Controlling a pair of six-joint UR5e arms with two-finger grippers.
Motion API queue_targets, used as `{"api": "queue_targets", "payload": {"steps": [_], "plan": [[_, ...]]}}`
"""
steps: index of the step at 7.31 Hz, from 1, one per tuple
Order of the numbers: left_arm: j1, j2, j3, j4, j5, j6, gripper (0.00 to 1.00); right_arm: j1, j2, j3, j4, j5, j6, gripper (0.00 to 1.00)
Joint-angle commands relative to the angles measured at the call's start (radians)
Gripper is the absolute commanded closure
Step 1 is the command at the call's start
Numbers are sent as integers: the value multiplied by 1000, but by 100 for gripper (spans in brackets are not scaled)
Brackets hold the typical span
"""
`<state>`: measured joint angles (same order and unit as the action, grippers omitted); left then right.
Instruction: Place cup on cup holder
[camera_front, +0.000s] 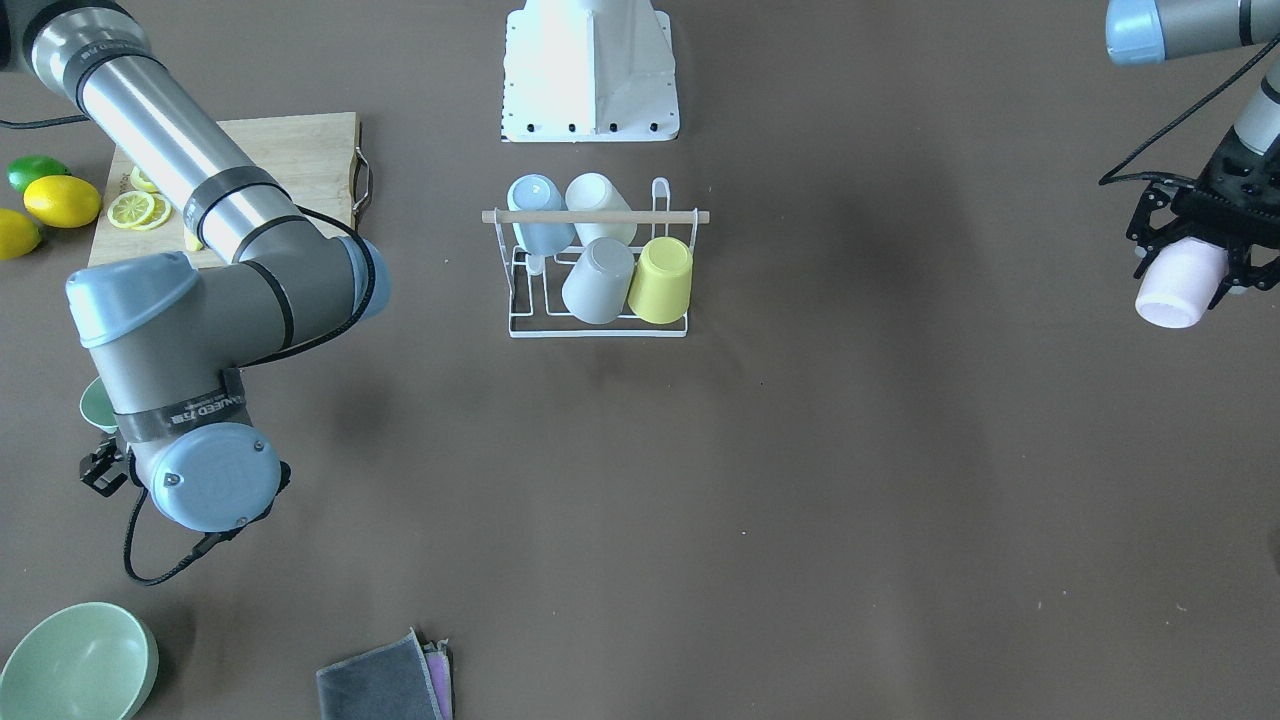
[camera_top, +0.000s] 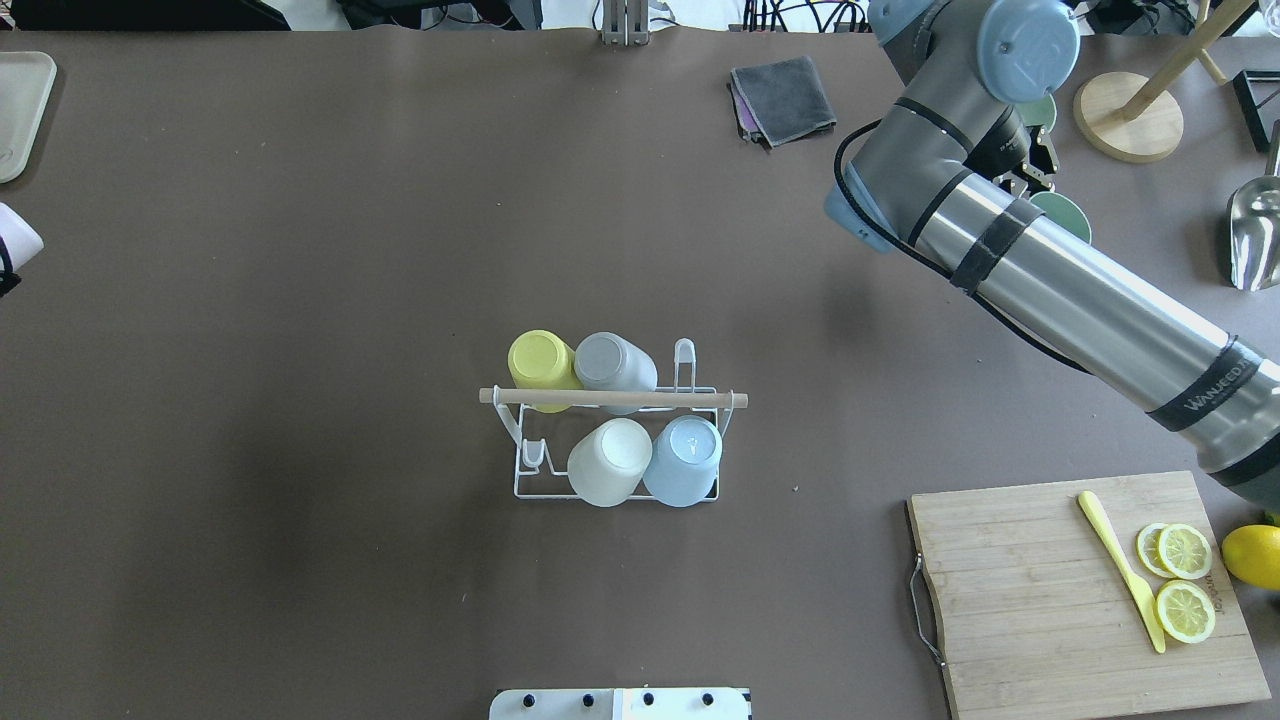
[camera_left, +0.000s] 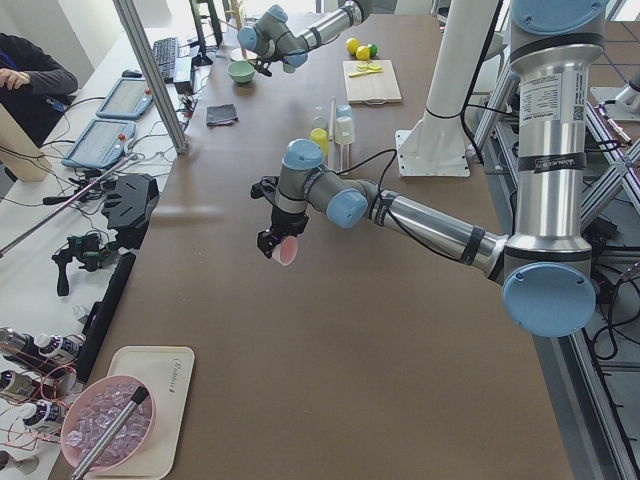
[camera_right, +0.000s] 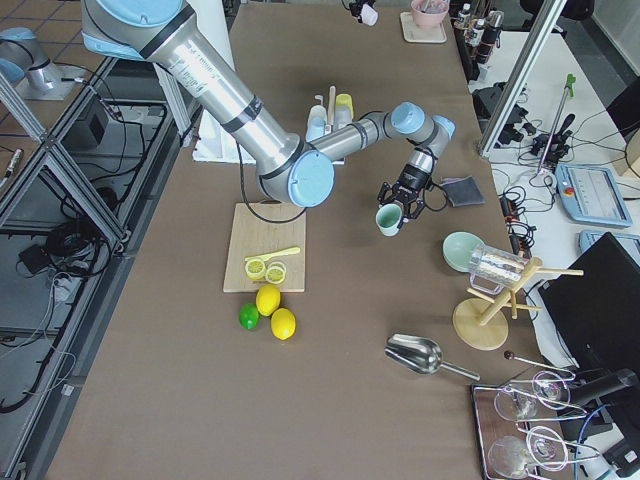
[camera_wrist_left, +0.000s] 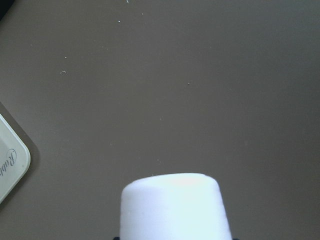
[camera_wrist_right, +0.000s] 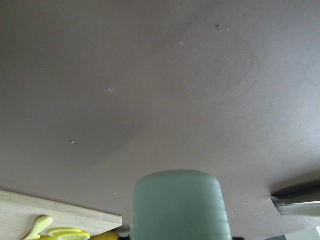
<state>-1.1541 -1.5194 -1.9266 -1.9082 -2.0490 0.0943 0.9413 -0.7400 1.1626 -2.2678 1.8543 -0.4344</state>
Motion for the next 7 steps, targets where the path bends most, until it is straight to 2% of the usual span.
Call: {"api": "queue_targets", "payload": {"steps": [1,2,3,5,7], "plan": [[1,-7,145,-281,-8,-2,100,69,-97,119,243,128,17,53],[-1,-7,132,-296,-8,-5,100,97,-180,123,480,241,75,59],[-3,-5,118,-375,-5,-22,100,125,-255,127,692,309,121,89],[-4,7,107,-590,-7,-134,100,140,-253,176,725,341,175,90],[5,-1,91,-792,-8,-238,100,139,-248,319,726,371,290,94]]}}
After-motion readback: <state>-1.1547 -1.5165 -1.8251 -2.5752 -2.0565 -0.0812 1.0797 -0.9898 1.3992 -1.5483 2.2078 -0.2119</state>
